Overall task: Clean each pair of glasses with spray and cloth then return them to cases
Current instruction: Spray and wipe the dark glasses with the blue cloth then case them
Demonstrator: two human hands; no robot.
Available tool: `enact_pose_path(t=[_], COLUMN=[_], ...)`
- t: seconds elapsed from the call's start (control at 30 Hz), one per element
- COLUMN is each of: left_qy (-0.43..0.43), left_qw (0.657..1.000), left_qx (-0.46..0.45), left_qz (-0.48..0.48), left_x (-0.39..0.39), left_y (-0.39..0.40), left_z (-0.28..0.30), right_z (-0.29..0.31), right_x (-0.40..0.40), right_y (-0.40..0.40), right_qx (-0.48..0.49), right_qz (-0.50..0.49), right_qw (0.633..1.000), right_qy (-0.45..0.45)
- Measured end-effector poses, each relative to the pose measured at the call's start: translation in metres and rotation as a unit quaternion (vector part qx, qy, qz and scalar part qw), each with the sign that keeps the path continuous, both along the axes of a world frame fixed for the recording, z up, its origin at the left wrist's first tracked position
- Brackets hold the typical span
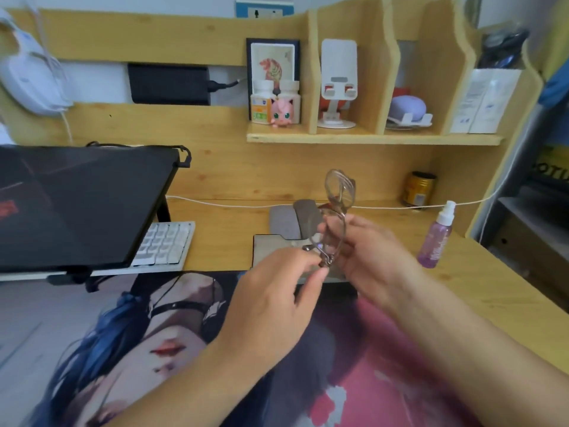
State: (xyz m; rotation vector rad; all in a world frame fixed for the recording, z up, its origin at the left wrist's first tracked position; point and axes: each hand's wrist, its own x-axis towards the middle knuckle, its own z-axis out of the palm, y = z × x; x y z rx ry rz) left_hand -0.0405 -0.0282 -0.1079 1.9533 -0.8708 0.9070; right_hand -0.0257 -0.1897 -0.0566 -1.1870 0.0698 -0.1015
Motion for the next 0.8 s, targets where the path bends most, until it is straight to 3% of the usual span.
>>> enact_pose_path(t=[0.07, 0.1, 0.13, 0.2, 0.27, 0.37, 0.43, 0.6, 0.8], left_qy=[0.028, 0.060, 0.097, 0.163, 0.236, 0.318, 0.328, 0.333, 0.322], left_qw=[0.998, 0.992, 0.983, 0.963, 0.944, 0.926, 0.928, 0.933, 0.942], left_qx=[-0.040, -0.081, -0.118, -0.151, -0.166, -0.153, -0.127, -0.078, -0.035], left_qz=[0.047, 0.077, 0.106, 0.154, 0.158, 0.138, 0.126, 0.108, 0.091], left_x=[0.012, 0.021, 0.031, 0.047, 0.058, 0.068, 0.068, 0.064, 0.064], left_y=[0.021, 0.032, 0.043, 0.057, 0.060, 0.056, 0.052, 0.048, 0.047], left_z=[0.007, 0.009, 0.009, 0.003, -0.007, -0.019, -0.021, -0.022, -0.022], right_z=[0.023, 0.034, 0.043, 0.049, 0.041, 0.022, 0.016, 0.016, 0.011], right_x=[0.021, 0.032, 0.042, 0.058, 0.069, 0.084, 0.088, 0.089, 0.085], right_y=[-0.011, -0.020, -0.026, -0.029, -0.023, -0.007, -0.001, 0.004, -0.003], right_qx=[-0.150, -0.269, -0.397, -0.588, -0.669, -0.724, -0.739, -0.745, -0.790], right_qz=[0.024, 0.038, 0.068, 0.185, 0.284, 0.325, 0.326, 0.306, 0.321], right_qw=[0.988, 0.962, 0.914, 0.785, 0.685, 0.606, 0.586, 0.587, 0.520], right_qy=[-0.013, -0.029, -0.043, -0.062, -0.057, -0.057, -0.067, -0.087, -0.057])
